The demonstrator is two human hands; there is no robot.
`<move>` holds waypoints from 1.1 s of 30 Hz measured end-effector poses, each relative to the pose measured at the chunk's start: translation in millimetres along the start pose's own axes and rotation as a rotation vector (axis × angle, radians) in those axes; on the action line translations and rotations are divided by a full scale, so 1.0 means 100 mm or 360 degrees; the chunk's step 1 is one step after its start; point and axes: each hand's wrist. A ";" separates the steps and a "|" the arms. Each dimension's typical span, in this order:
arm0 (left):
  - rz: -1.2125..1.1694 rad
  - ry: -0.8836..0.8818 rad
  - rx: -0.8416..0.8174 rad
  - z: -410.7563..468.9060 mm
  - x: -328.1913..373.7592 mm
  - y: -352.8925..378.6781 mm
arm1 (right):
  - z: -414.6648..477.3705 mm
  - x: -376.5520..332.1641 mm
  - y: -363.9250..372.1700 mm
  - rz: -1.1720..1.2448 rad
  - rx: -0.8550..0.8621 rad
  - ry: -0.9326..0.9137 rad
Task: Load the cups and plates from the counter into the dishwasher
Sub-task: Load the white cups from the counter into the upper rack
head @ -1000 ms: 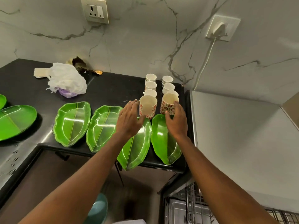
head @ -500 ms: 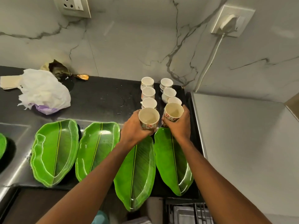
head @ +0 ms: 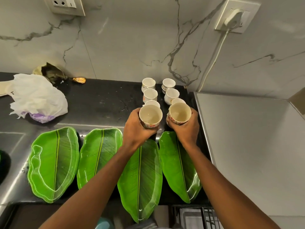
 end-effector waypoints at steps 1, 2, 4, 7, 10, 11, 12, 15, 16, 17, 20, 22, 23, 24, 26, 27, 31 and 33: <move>-0.0011 0.0024 0.0021 0.01 0.02 -0.01 | 0.00 -0.02 -0.02 0.0026 0.0022 -0.0018; -0.0024 0.0046 0.0039 0.02 0.04 -0.03 | 0.00 -0.03 -0.04 0.0048 0.0045 -0.0037; -0.0041 0.0086 0.0054 0.04 0.08 -0.05 | -0.01 -0.05 -0.09 0.0080 0.0091 -0.0075; -0.0042 0.0140 0.0041 0.06 0.12 -0.04 | -0.02 -0.09 -0.18 0.0096 0.0117 -0.0109; -0.0056 0.0156 0.0017 0.03 0.15 0.00 | -0.05 -0.10 -0.27 0.0098 0.0135 -0.0120; -0.0062 0.0161 0.0005 0.01 0.17 0.02 | -0.07 -0.09 -0.32 0.0100 0.0142 -0.0118; -0.0065 0.0168 -0.0004 -0.01 0.18 0.05 | -0.10 -0.08 -0.35 0.0106 0.0149 -0.0111; -0.0072 0.0185 -0.0051 -0.10 0.21 0.13 | -0.19 -0.04 -0.50 0.0144 0.0187 -0.0074; -0.0078 0.0189 -0.0071 -0.15 0.24 0.16 | -0.22 -0.02 -0.56 0.0168 0.0201 -0.0059; -0.0088 0.0191 -0.0087 -0.19 0.26 0.19 | -0.26 0.00 -0.62 0.0196 0.0211 -0.0044; -0.0161 0.0221 -0.0116 -0.34 0.41 0.26 | -0.40 0.08 -0.86 0.0299 0.0257 -0.0014; -0.0231 0.0250 -0.0132 -0.46 0.54 0.32 | -0.52 0.14 -1.05 0.0385 0.0306 0.0034; -0.0248 0.0265 -0.0145 -0.52 0.60 0.34 | -0.58 0.17 -1.13 0.0421 0.0324 0.0051; -0.0248 0.0289 -0.0163 -0.61 0.67 0.38 | -0.65 0.21 -1.25 0.0453 0.0341 0.0057; -0.0223 0.0340 -0.0180 -0.80 0.80 0.44 | -0.81 0.28 -1.47 0.0514 0.0356 0.0060; -0.0218 0.0355 -0.0182 -0.89 0.86 0.48 | -0.89 0.32 -1.58 0.0538 0.0361 0.0057; -0.0216 0.0391 -0.0254 -1.38 1.15 0.65 | -1.26 0.49 -2.09 0.0525 0.0340 0.0083; -0.0207 0.0395 -0.0305 -1.66 1.28 0.73 | -1.44 0.58 -2.35 0.0512 0.0334 0.0122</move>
Point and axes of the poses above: each hand's wrist, its own z-axis towards the middle knuckle, its own y-axis out of the palm, x = y × z, and after that the axes turned 1 degree about z, right-handed
